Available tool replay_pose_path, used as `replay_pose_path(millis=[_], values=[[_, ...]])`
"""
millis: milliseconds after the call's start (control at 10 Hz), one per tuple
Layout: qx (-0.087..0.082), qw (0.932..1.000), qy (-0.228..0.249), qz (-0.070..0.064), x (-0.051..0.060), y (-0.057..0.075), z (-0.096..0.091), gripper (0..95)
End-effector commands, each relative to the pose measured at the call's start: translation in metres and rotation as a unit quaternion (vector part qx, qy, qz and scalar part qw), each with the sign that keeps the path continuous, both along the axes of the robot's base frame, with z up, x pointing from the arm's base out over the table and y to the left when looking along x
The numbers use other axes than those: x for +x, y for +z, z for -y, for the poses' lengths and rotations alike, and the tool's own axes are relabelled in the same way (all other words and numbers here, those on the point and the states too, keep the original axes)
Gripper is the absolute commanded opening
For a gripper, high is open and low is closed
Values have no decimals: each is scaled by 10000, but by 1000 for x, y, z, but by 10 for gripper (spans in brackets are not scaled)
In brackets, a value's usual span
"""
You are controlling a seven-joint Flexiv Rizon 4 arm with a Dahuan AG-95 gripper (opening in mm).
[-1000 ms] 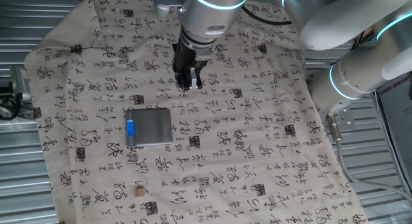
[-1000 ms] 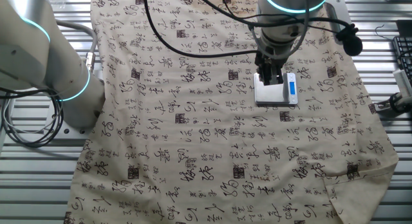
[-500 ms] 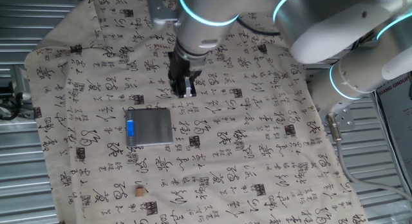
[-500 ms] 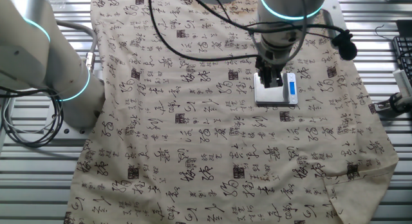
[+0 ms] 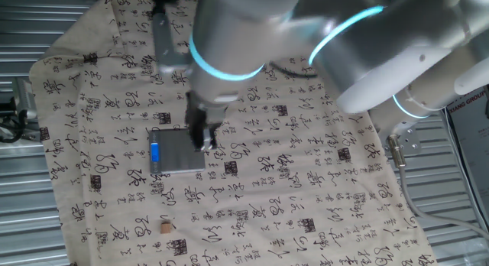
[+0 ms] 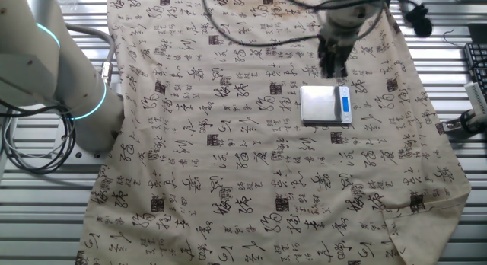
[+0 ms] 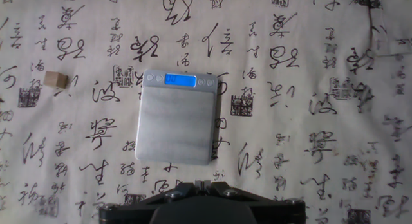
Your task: Place the block on the scale
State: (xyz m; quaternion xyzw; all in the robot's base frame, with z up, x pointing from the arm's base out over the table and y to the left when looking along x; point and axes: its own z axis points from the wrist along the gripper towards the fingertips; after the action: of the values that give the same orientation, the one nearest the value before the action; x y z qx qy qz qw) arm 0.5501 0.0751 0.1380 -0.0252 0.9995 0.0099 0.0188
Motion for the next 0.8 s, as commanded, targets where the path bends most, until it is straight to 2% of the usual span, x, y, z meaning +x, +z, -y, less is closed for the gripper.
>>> replay_pose_path(millis=[100,200,300,500,600,800], values=[[9,10000,-74,-11,10,3,-9,0],[6,10000,-81,-10,16,2,-13,0],[6,10000,-81,-10,16,2,-13,0],[-20,9999,-75,110,23,-31,-14,0],[-27,9999,-91,135,25,-42,-16,0],[-26,9998,-99,140,25,-44,-16,0]])
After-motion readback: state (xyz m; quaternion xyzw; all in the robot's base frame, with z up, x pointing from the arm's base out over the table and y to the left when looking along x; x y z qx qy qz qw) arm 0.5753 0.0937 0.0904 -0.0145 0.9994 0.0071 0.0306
